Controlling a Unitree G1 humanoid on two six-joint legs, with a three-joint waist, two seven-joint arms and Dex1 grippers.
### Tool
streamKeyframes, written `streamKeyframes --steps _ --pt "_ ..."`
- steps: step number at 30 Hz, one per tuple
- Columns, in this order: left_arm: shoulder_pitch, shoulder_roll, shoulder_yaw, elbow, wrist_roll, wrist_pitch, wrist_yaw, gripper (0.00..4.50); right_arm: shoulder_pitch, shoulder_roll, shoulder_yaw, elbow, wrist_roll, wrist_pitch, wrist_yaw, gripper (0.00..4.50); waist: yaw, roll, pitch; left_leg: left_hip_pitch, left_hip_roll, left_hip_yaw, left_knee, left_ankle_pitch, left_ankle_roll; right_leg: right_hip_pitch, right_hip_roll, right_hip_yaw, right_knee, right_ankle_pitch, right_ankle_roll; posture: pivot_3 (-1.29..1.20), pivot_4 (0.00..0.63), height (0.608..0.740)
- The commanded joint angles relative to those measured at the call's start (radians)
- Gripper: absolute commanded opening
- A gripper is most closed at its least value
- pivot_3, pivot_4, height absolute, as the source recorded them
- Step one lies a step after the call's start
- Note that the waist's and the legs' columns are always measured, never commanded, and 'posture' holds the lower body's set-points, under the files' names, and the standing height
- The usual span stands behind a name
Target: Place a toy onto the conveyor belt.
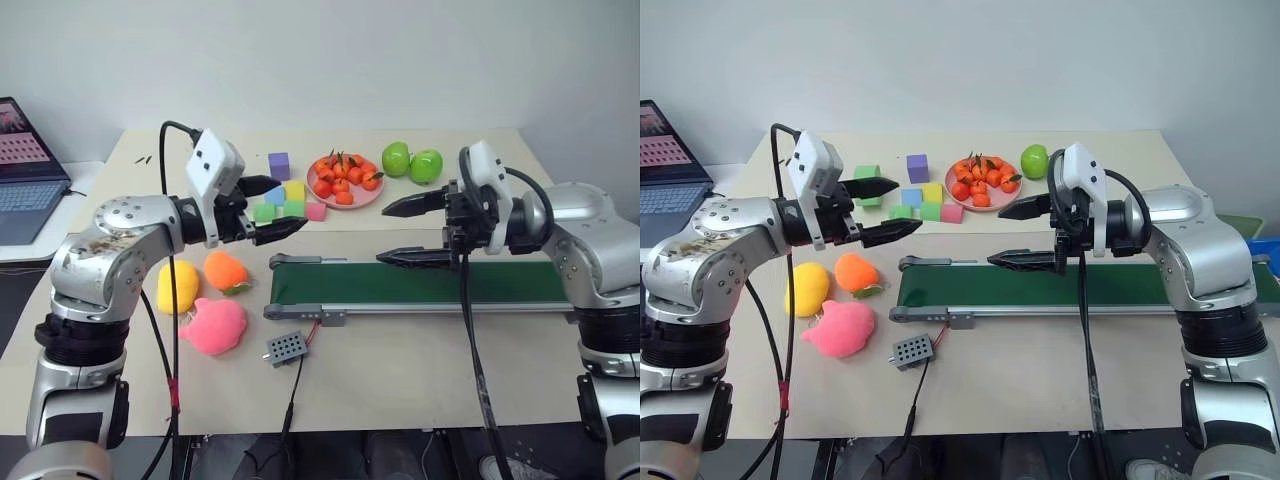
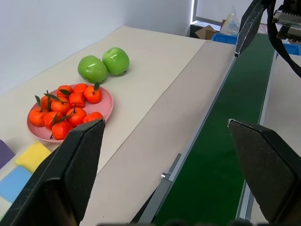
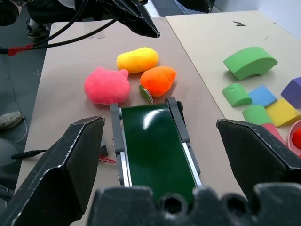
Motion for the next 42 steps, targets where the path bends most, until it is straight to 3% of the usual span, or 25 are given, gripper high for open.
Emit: streamKeyframes --steps 1,9,16,25,30,35,42 --pt "0.001 0.011 0.015 -0.022 0.002 -0.011 0.000 4.46 -0.005 -0.010 -0.030 -0.020 0.004 -0.025 0.001 4.50 0.000 0.000 0.000 0.000 0.000 0.000 0.000 0.000 0.000 0.000 0.000 0.000 0.000 0.000 0.000 0.00 0.150 0.740" --pt "0.057 0.054 0.114 0.048 0.031 -0.049 0.044 4.46 -0.015 -0.008 -0.023 -0.006 0.002 -0.029 0.012 4.50 -0.006 0.000 0.000 0.000 0.000 0.000 0.000 0.000 0.000 0.000 0.000 0.000 0.000 0.000 0.000 0.00 0.150 0.740" --pt "0.301 0.128 0.325 -0.006 -0.005 -0.014 0.074 4.46 -0.077 0.014 0.028 0.065 -0.013 -0.039 0.072 4.50 -0.010 0.000 0.000 0.000 0.000 0.000 -0.002 0.000 0.000 -0.001 0.000 0.000 0.000 0.000 0.000 0.00 0.150 0.740" --pt "0.462 0.074 0.370 0.107 0.101 0.011 0.271 4.46 -0.129 0.063 0.067 0.139 -0.048 -0.079 0.121 4.50 0.002 0.000 0.000 0.001 0.000 0.000 -0.001 0.000 -0.001 -0.001 0.000 0.000 0.000 0.000 0.000 0.00 0.150 0.740" --pt "0.398 -0.043 0.529 0.123 -0.056 0.172 0.382 4.46 -0.125 0.059 0.070 0.143 -0.057 -0.080 0.134 4.50 0.002 -0.001 0.000 0.000 0.000 -0.001 -0.001 0.000 -0.001 -0.001 0.000 0.000 0.000 0.000 0.000 0.00 0.150 0.740" --pt "0.258 -0.146 0.969 0.292 -0.418 0.383 0.598 4.46 -0.118 0.057 0.066 0.138 -0.062 -0.075 0.142 4.50 -0.006 -0.001 0.000 0.000 0.002 -0.002 -0.001 0.001 -0.001 -0.001 0.000 -0.001 0.000 0.000 0.000 0.00 0.150 0.740" --pt "0.411 -0.157 1.201 0.395 -0.708 0.520 0.686 4.46 -0.130 0.070 0.076 0.160 -0.077 -0.084 0.151 4.50 -0.029 -0.001 0.000 0.001 0.002 -0.002 -0.002 0.000 -0.001 -0.001 -0.001 0.000 0.001 0.000 0.000 0.00 0.150 0.740"
